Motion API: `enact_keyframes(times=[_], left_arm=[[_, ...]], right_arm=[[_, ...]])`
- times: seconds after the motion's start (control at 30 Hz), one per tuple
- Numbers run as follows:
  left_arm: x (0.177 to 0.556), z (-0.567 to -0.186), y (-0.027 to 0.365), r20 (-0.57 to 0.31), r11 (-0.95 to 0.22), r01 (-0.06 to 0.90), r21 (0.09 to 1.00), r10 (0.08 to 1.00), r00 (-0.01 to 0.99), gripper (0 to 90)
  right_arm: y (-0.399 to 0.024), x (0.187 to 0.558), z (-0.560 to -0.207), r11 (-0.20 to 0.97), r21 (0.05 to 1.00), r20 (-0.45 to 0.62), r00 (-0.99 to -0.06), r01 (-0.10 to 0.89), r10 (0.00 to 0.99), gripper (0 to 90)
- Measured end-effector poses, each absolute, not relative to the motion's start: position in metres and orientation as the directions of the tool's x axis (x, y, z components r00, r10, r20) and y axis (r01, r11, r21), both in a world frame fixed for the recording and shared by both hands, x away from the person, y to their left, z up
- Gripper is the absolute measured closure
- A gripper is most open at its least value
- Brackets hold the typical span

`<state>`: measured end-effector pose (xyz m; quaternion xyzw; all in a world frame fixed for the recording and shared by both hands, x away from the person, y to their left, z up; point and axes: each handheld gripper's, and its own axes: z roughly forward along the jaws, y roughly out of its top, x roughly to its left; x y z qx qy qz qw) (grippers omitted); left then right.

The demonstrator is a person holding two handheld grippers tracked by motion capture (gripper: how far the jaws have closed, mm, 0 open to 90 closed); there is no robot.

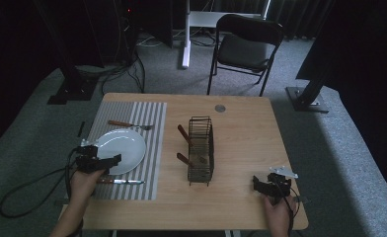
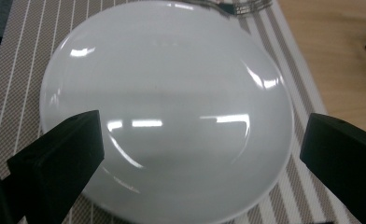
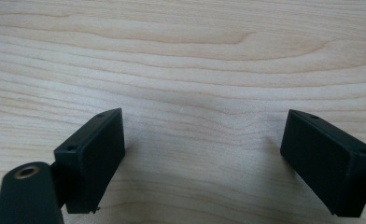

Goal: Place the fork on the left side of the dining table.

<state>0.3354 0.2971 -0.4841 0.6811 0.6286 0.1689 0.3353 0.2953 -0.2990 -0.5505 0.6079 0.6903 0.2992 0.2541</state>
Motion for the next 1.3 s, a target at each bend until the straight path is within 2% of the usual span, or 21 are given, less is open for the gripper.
enact_keyframes(times=[0.1, 0.67, 0.83, 0.93, 1.13, 1.3], left_arm=[[0.328, -0.488, 0.296, -0.166, -0.003, 0.742, 0.67, 0.974, 0.154, 0.0], [0.284, -0.504, 0.293, -0.182, 0.016, 0.73, 0.683, 0.972, 0.15, 0.0], [0.272, -0.51, 0.29, -0.154, -0.01, 0.725, 0.689, 0.975, 0.16, 0.0], [0.266, -0.518, 0.285, -0.101, -0.049, 0.719, 0.693, 0.981, 0.164, 0.0], [0.256, -0.525, 0.286, -0.1, -0.036, 0.706, 0.707, 0.984, 0.15, 0.0], [0.246, -0.532, 0.29, -0.06, -0.038, 0.674, 0.738, 0.991, 0.12, 0.0]], right_arm=[[-0.299, 0.295, -0.55, 0.082, 0.722, 0.013, -0.132, 0.687, 0.991, 13.4], [-0.299, 0.295, -0.55, 0.081, 0.722, 0.014, -0.131, 0.687, 0.991, 13.4], [-0.299, 0.295, -0.55, 0.081, 0.721, 0.014, -0.131, 0.688, 0.991, 13.3], [-0.299, 0.295, -0.55, 0.08, 0.721, 0.014, -0.131, 0.688, 0.991, 13.4], [-0.299, 0.295, -0.55, 0.081, 0.721, 0.014, -0.131, 0.688, 0.991, 13.3], [-0.299, 0.295, -0.55, 0.081, 0.721, 0.014, -0.131, 0.688, 0.991, 13.3]])
